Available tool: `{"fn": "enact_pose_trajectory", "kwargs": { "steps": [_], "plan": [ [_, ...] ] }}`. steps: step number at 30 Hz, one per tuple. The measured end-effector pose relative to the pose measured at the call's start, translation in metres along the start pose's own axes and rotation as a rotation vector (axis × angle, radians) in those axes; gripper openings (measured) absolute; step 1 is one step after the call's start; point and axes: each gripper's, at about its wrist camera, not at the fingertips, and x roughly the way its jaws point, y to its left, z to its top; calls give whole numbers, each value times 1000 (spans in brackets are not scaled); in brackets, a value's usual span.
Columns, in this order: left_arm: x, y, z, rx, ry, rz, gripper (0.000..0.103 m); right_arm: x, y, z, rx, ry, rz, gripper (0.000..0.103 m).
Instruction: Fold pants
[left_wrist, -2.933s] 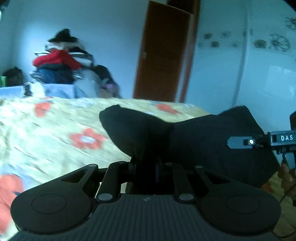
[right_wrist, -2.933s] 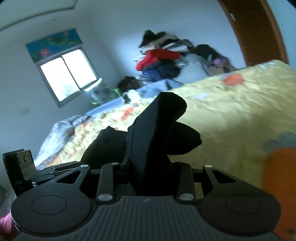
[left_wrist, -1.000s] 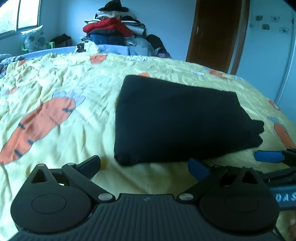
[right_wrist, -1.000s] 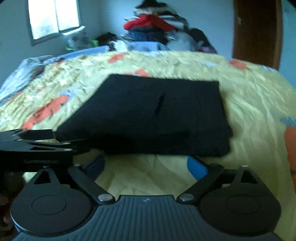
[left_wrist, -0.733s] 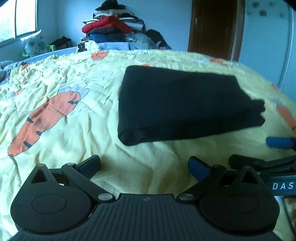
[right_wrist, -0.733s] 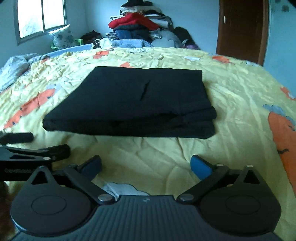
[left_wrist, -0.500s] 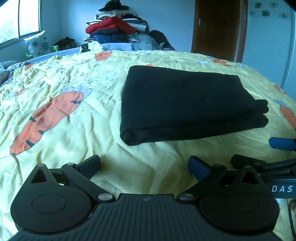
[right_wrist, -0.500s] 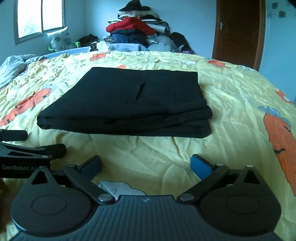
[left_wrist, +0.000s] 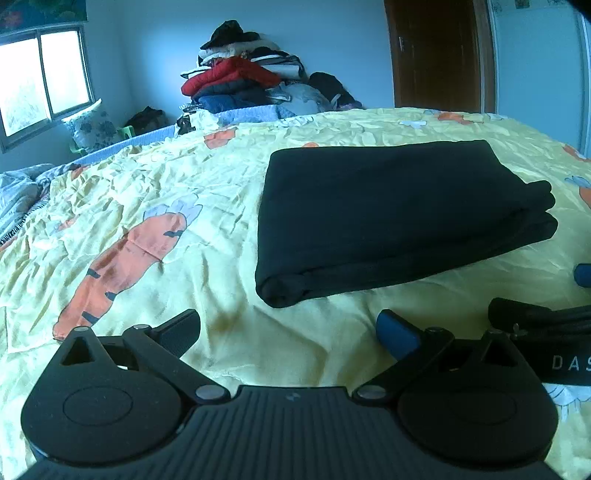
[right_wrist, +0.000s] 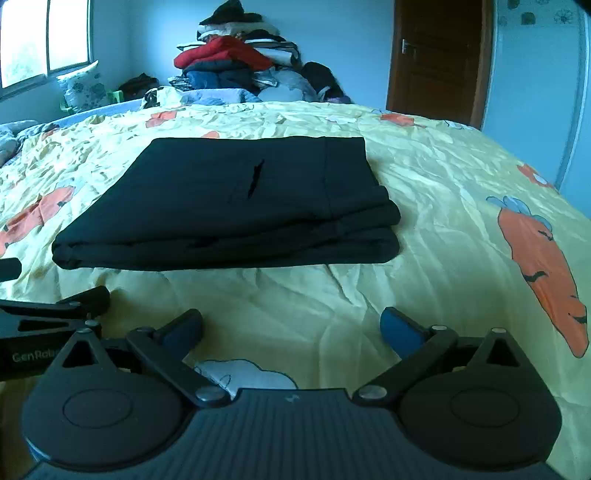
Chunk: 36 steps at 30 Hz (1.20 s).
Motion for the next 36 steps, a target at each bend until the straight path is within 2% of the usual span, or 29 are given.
{"fn": "enact_pose_trajectory", "kwargs": {
  "steps": [8, 36],
  "plan": [
    [7, 17, -2, -114, 38, -70, 103, 0, 1, -1, 10, -2, -13, 103],
    [7, 17, -2, -122, 42, -72, 103, 0, 1, -1, 10, -4, -13, 103]
  ]
}}
